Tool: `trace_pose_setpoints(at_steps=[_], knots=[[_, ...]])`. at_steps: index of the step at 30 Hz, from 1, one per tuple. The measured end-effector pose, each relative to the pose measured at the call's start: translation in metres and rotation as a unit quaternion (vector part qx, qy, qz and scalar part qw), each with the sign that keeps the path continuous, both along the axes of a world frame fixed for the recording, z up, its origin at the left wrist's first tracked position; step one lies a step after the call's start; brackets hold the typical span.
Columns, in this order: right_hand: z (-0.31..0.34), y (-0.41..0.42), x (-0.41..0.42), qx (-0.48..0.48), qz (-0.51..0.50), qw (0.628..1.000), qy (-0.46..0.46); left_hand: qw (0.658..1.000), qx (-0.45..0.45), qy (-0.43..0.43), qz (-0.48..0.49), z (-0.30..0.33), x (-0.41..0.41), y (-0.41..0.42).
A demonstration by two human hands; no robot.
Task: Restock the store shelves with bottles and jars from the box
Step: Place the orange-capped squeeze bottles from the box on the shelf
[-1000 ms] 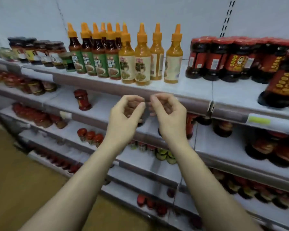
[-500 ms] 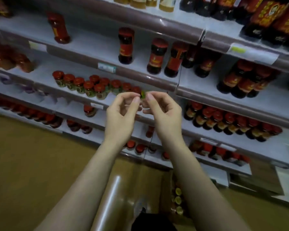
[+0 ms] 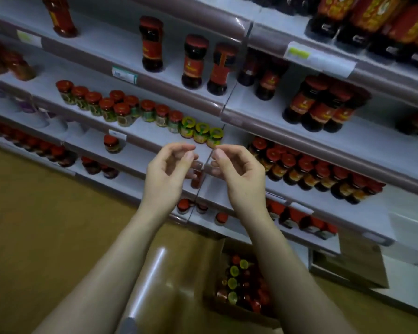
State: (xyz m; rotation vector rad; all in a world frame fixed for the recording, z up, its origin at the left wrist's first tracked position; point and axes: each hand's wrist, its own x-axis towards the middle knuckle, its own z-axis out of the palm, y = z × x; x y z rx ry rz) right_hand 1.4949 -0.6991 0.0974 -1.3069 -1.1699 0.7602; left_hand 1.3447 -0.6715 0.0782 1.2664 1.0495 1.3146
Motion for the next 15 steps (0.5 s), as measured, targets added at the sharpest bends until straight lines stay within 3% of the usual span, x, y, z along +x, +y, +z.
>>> trace_pose_setpoints(at_steps=[7, 15], knots=[[-0.077, -0.053, 0.174, -0.047, 0.024, 0.998, 0.021, 0.996, -0.014, 0.089, 0.007, -0.058, 0.175, -0.057], [-0.208, -0.107, 0.278, -0.206, 0.059, 0.977, 0.002, 0.974, -0.124, 0.187, -0.003, -0.198, 0.263, -0.119]])
